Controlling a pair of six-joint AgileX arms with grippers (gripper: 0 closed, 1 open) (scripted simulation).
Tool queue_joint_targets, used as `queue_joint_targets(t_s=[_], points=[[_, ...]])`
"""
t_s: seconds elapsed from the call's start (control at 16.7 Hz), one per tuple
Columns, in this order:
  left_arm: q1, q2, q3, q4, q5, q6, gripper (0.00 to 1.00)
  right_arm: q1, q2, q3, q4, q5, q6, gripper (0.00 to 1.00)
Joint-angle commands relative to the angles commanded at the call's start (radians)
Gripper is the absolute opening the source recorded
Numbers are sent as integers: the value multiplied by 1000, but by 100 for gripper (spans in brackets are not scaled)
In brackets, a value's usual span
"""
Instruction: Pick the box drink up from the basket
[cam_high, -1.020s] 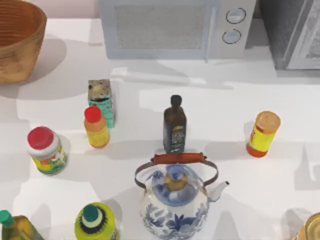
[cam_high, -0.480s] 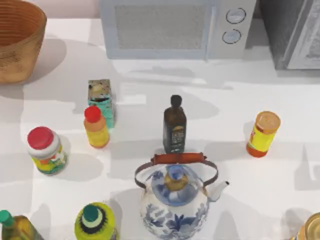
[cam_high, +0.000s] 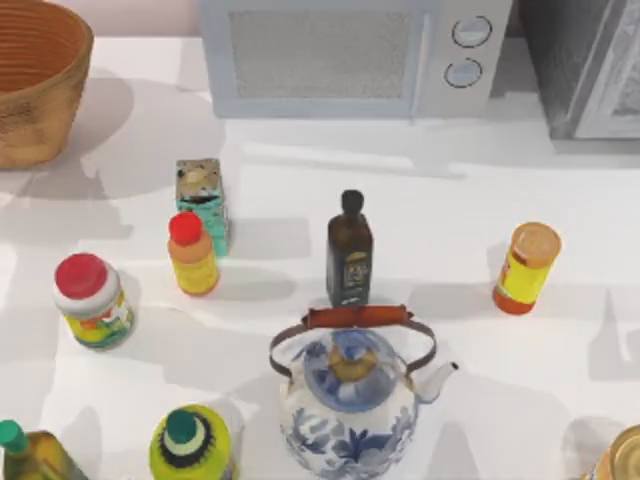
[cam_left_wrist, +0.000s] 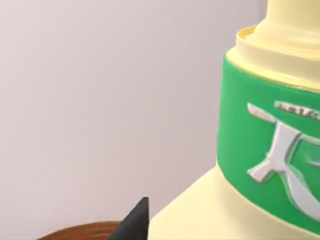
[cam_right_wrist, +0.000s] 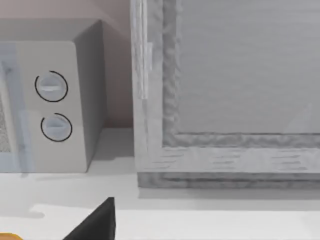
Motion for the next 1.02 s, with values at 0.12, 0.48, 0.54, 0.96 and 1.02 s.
queue_joint_targets(t_s=[0.12,0.48,0.54,0.96,1.02], points=[[-23,-221,-151,-53,-25,-1,0,0,0,0,0,0,0,100],[-82,-690,-521,-189,-88,-8,0,0,0,0,0,0,0,100],[-89,-732,-561,-205,-95,-9,0,0,0,0,0,0,0,100],[-96,-790,-621,-230,-105,-9,0,0,0,0,0,0,0,100],[-96,-788,-621,-229,-107,-9,0,0,0,0,0,0,0,100]])
